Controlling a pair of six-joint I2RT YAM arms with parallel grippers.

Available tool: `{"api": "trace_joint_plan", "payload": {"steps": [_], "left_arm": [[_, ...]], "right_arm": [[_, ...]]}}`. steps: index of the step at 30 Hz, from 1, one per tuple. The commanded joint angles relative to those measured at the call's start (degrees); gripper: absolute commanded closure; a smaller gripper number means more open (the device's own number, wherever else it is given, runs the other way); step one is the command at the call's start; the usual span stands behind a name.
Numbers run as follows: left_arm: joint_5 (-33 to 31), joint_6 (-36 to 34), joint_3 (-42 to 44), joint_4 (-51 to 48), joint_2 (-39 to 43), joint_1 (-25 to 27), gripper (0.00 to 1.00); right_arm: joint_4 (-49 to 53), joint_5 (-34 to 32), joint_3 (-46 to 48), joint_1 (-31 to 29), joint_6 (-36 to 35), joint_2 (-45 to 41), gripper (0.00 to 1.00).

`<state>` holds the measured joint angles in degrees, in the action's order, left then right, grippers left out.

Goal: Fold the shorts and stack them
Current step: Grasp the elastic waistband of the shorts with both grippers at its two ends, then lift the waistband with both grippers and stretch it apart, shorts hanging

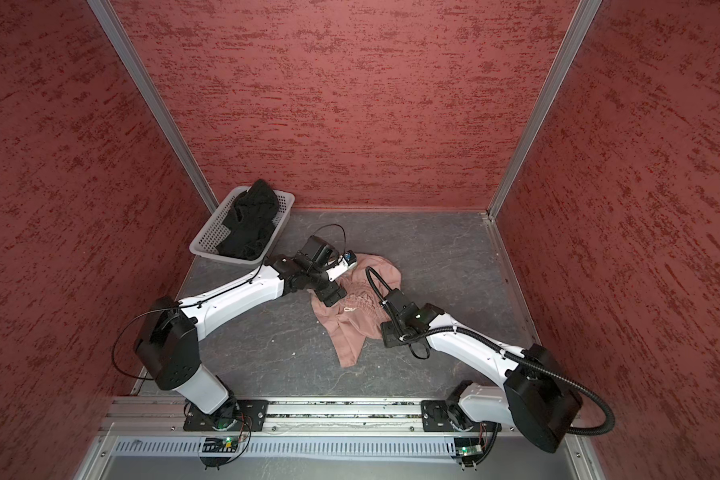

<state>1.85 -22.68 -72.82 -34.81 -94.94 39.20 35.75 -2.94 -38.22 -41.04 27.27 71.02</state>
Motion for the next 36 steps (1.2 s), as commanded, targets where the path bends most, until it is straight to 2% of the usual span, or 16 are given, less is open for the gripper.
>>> {"api": "trace_joint_plan", "payload": {"steps": [1, 3, 6, 9, 14, 18, 22, 27, 36], "left_arm": [[0.71, 0.73, 0.12, 3.94, -1.42, 0.00, 0.13], [0.33, 1.05, 0.13, 4.87, -2.13, 0.00, 0.16], [-0.10, 1.11, -0.25, 5.19, -3.42, -0.02, 0.28], [-0.69, 1.23, -0.61, 5.12, -4.83, -0.08, 0.38], [-1.89, 2.25, -0.95, 4.27, -6.05, -0.24, 0.66], [-2.31, 3.74, -1.07, 4.22, -4.90, -1.01, 0.78], [-1.91, 4.81, -1.49, 4.20, -3.11, -1.43, 0.80], [-1.85, 6.73, -1.06, 4.45, -1.11, -2.24, 0.88], [0.46, 11.05, 0.56, 6.59, 2.52, -3.17, 0.92]], "right_arm": [[-9.06, -3.77, 2.78, 0.08, 3.63, -1.70, 0.37], [-11.66, -3.62, 3.62, 0.08, 4.35, -1.26, 0.37], [-15.45, -1.41, 4.03, 0.08, 4.94, -1.25, 0.38], [-17.42, -2.12, 4.77, 0.08, 5.32, -0.75, 0.40], [-14.11, -5.24, 4.36, 0.08, 4.99, 3.53, 0.49], [-11.32, -6.66, 2.58, 0.08, 4.47, 5.61, 0.49], [-12.20, -4.44, 0.65, -1.29, 3.06, 2.84, 0.48], [-18.26, -4.65, 4.65, -1.77, 4.54, -2.82, 0.47], [-21.08, -6.66, 5.27, -4.12, 5.13, 5.88, 0.44]]}}
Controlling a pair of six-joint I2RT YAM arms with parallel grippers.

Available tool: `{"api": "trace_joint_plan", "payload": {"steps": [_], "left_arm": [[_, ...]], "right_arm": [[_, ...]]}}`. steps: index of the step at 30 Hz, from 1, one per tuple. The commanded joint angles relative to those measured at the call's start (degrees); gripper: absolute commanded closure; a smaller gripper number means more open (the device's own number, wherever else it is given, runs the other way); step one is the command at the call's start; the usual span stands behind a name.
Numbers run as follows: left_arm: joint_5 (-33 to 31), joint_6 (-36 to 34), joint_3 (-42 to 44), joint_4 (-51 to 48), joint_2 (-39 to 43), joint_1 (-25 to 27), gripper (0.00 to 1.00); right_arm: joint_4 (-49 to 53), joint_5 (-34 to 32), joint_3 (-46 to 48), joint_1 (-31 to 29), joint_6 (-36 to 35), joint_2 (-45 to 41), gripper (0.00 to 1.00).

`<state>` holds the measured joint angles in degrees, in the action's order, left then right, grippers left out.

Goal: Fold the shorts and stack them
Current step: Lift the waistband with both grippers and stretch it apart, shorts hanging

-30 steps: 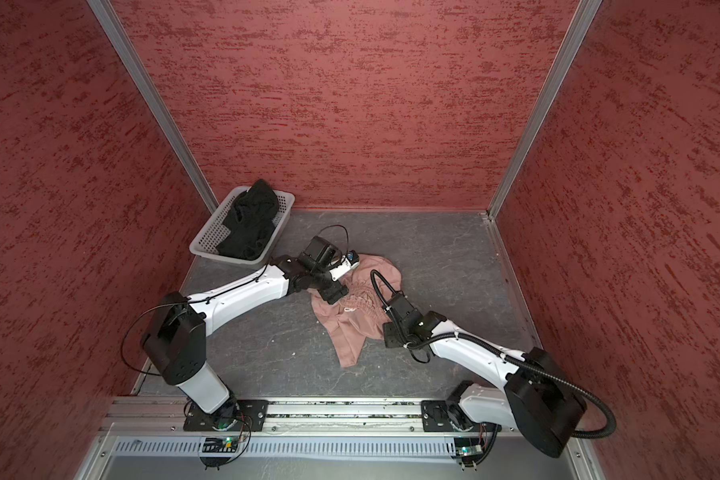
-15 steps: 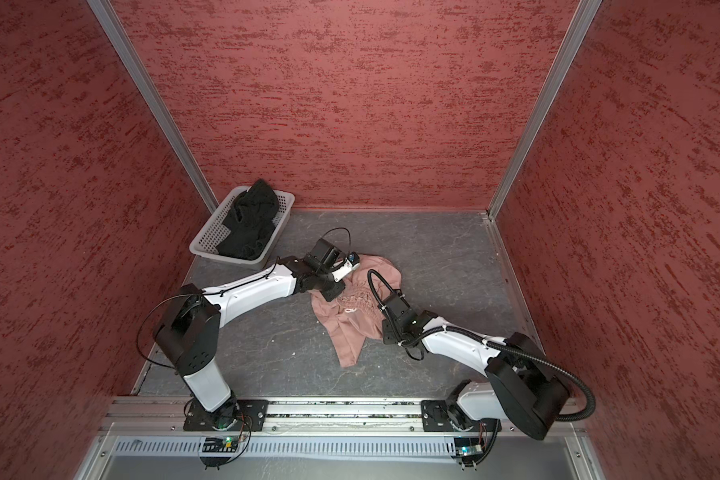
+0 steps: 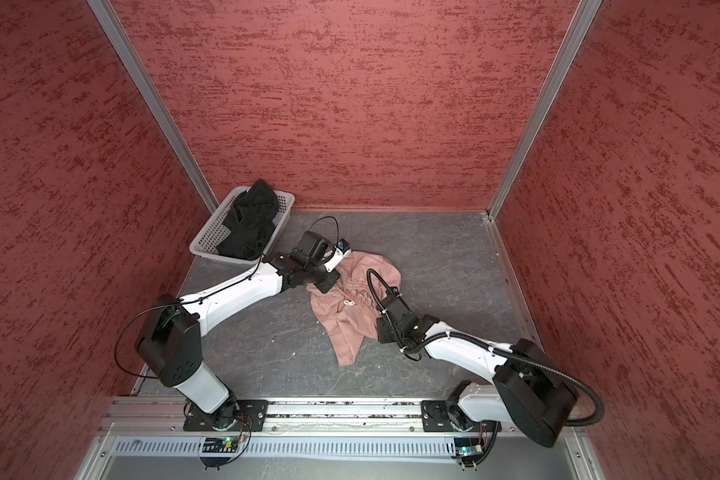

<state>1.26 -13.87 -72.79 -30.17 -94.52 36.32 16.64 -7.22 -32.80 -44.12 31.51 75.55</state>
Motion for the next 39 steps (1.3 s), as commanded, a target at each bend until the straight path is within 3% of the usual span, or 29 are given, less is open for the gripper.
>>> {"api": "trace_joint_plan", "payload": {"steps": [1, 7, 10, 11, 12, 20, 26, 31, 39], "left_arm": [[0.87, 2.43, 0.71, 2.05, 2.44, -0.28, 0.93], [0.78, 3.05, 0.90, 1.43, 4.14, -1.15, 0.94], [0.89, 3.64, 0.73, 1.09, 5.64, -1.33, 0.98], [0.98, 3.99, 0.74, 0.95, 6.32, -1.47, 0.98], [1.03, 4.23, 0.81, 0.91, 6.95, -1.55, 0.98], [-1.09, 4.73, -2.21, -1.05, 12.86, -1.94, 1.00], [-9.38, 3.18, -10.43, -8.93, 17.53, -0.66, 1.00], [-26.20, -0.21, -22.77, -19.62, 17.70, 3.65, 1.00], [-44.87, -0.22, -43.83, -34.03, 19.75, 12.25, 1.00]], "right_arm": [[-0.98, -3.33, -0.32, -1.19, 1.09, 2.03, 0.44], [0.35, -6.73, 1.76, -1.23, 1.29, 0.01, 0.47], [-1.08, -9.84, 3.15, -1.14, 2.96, -0.50, 0.68], [-1.79, -10.62, 3.35, -1.10, 3.12, -0.42, 0.88], [-2.17, -11.07, 3.31, -1.08, 3.20, -0.20, 1.00], [6.30, -10.60, -8.37, 0.44, -1.11, -4.82, 1.00], [15.82, -8.92, -23.15, 5.65, -10.77, -14.33, 1.00], [23.01, -5.64, -38.53, 8.87, -19.55, -14.89, 1.00], [33.49, -5.67, -59.07, 9.05, -26.58, -15.04, 1.00]]}}
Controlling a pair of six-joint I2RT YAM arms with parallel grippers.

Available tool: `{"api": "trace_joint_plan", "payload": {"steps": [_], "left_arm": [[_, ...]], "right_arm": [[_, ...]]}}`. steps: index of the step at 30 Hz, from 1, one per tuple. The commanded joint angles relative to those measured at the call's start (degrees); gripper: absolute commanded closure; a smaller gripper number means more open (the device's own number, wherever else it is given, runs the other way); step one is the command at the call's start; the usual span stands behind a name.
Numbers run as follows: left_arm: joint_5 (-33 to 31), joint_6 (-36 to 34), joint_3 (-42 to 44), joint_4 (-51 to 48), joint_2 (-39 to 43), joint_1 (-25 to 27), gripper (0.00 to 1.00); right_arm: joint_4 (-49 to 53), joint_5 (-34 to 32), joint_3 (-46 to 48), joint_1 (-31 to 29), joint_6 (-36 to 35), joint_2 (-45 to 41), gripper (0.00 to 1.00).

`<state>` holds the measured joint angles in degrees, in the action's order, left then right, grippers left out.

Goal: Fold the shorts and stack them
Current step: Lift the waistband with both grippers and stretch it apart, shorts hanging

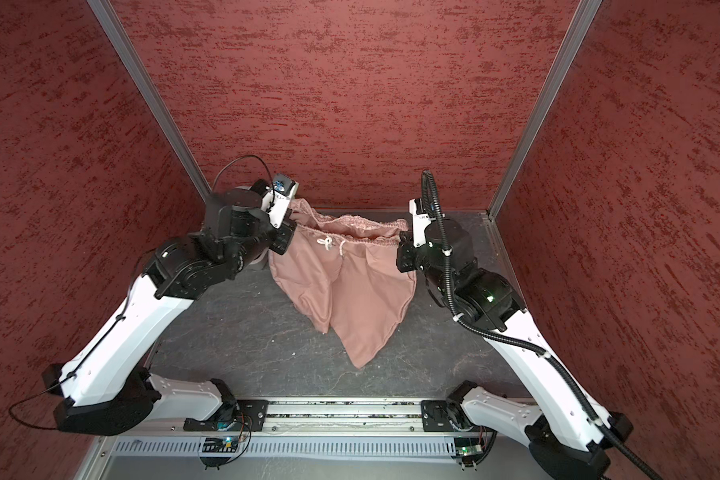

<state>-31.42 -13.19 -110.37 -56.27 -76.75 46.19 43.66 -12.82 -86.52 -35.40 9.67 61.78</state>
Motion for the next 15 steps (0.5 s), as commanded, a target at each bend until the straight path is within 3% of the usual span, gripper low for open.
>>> {"api": "trace_joint_plan", "payload": {"steps": [1, 5, 8, 11, 15], "left_arm": [[-14.86, -0.59, -9.71, -10.50, 1.58, 4.32, 1.00], [-27.02, -2.15, -21.33, -16.30, -1.33, 14.09, 1.00], [-38.68, -11.39, -24.05, -11.97, -3.92, 20.54, 1.00], [-45.26, -25.41, -19.58, 4.41, -3.08, 24.68, 1.00], [-48.10, -47.25, -0.40, 42.31, 4.95, 25.92, 1.00]], "right_arm": [[7.87, -0.10, -7.93, 0.37, -4.97, -1.62, 1.00], [11.88, 0.96, -15.29, 0.33, -5.70, -2.45, 1.00], [14.57, 2.42, -20.36, 0.33, -6.25, -2.22, 1.00], [18.17, 3.13, -25.65, 0.33, -6.56, -0.64, 1.00], [22.24, 2.98, -28.47, 0.33, -6.01, 1.57, 1.00]]}}
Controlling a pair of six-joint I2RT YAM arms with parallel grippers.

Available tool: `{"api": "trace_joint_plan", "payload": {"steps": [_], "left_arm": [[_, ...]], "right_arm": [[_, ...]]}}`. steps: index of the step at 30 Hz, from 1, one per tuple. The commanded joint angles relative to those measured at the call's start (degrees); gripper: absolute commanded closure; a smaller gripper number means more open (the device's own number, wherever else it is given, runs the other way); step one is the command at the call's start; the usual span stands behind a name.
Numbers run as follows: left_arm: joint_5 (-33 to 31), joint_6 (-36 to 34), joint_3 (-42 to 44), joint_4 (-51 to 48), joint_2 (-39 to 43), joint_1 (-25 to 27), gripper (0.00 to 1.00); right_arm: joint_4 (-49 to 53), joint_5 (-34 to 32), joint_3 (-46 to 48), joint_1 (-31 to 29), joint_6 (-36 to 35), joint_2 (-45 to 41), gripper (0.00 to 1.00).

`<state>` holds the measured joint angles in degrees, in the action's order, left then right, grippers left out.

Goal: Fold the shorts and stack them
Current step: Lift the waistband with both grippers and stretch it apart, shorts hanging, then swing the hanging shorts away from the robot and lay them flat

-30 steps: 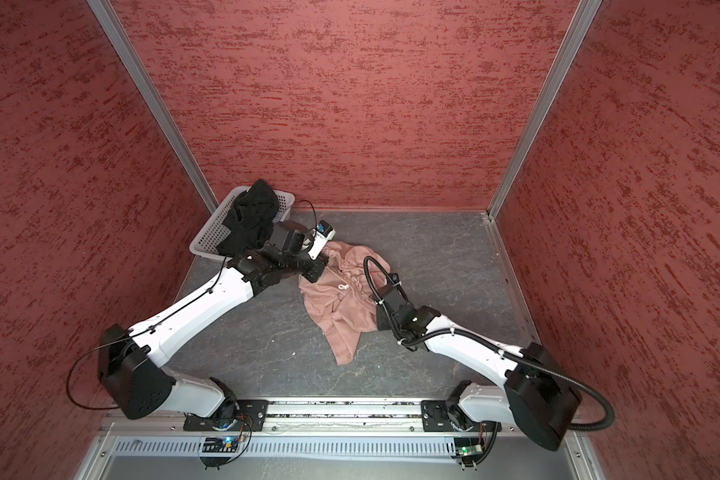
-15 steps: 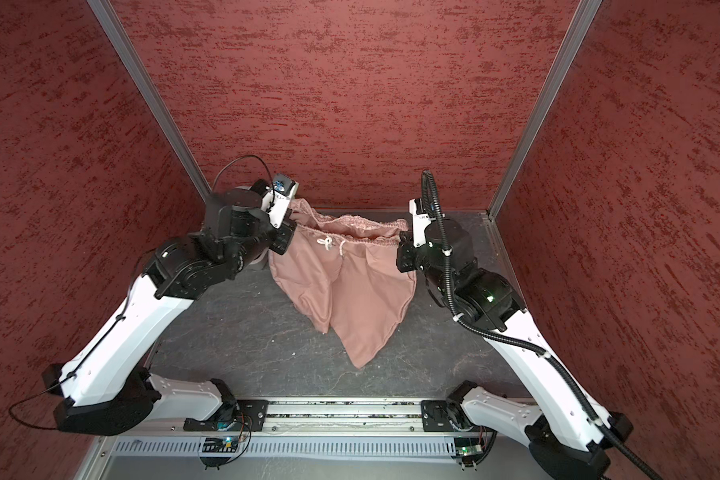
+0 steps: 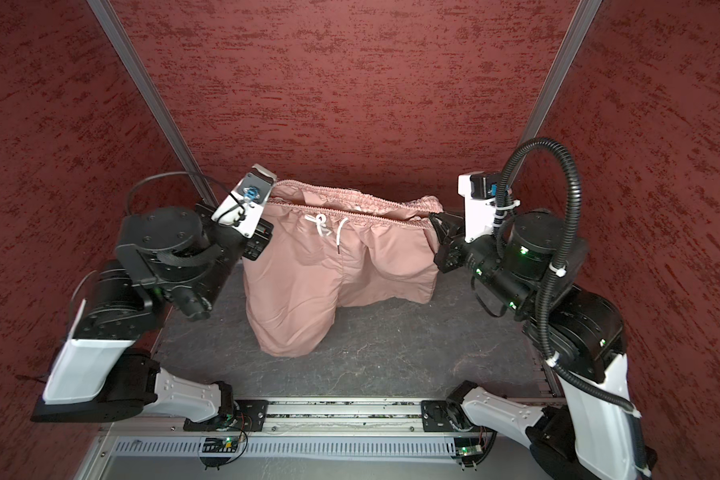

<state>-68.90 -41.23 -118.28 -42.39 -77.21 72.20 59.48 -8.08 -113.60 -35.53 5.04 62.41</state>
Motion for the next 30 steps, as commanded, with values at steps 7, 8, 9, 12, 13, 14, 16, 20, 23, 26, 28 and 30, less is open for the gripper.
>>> {"api": "trace_joint_plan", "payload": {"steps": [7, 8, 9, 12, 13, 14, 16, 20, 23, 26, 28, 30], "left_arm": [[0.07, 22.15, 8.85, -6.36, 9.56, -3.47, 1.00], [19.16, 37.21, 1.87, -22.95, 6.92, -12.50, 1.00], [45.18, 43.37, -0.72, -27.84, 5.08, -28.59, 1.00], [66.32, 45.21, 9.27, -23.03, 3.30, -42.25, 1.00], [66.46, 45.22, 11.16, -22.63, 2.32, -43.42, 1.00], [68.22, 45.21, 12.81, -22.62, 1.25, -45.73, 1.00], [71.34, 45.54, 14.61, -22.59, 0.44, -50.13, 1.00], [66.70, 42.99, 14.37, -23.19, 1.85, -51.81, 1.00], [67.00, 41.67, 12.98, -22.74, 3.13, -51.23, 1.00], [63.78, 39.74, 10.26, -24.80, 3.84, -47.24, 1.00], [59.65, 38.46, 6.38, -28.80, 3.17, -44.17, 1.00], [56.95, 38.33, 1.90, -33.25, 2.28, -42.58, 1.00]], "right_arm": [[4.66, -2.88, 6.78, 0.50, 1.33, 1.32, 1.00], [3.11, -2.21, 9.11, 0.71, 1.41, 1.12, 1.00], [1.67, -1.38, 11.01, 1.10, 1.51, 1.05, 1.00], [-2.44, 1.97, 15.82, 3.30, 2.32, 0.87, 1.00], [-3.39, 2.96, 17.29, 4.40, 2.53, 0.94, 1.00], [-3.91, 3.41, 18.30, 5.83, 2.92, 1.25, 1.00], [-4.03, 4.27, 19.29, 8.80, 3.51, 2.02, 1.00], [-4.43, 6.21, 17.02, 10.81, 2.22, 2.19, 1.00], [-3.32, 9.00, 13.46, 10.89, -0.38, 2.98, 1.00], [0.57, 13.24, 8.29, 10.83, -1.78, 4.33, 1.00], [3.39, 15.13, 5.05, 10.83, -2.28, 4.36, 1.00], [6.36, 15.97, 1.84, 10.85, -2.57, 4.13, 1.00]]}}
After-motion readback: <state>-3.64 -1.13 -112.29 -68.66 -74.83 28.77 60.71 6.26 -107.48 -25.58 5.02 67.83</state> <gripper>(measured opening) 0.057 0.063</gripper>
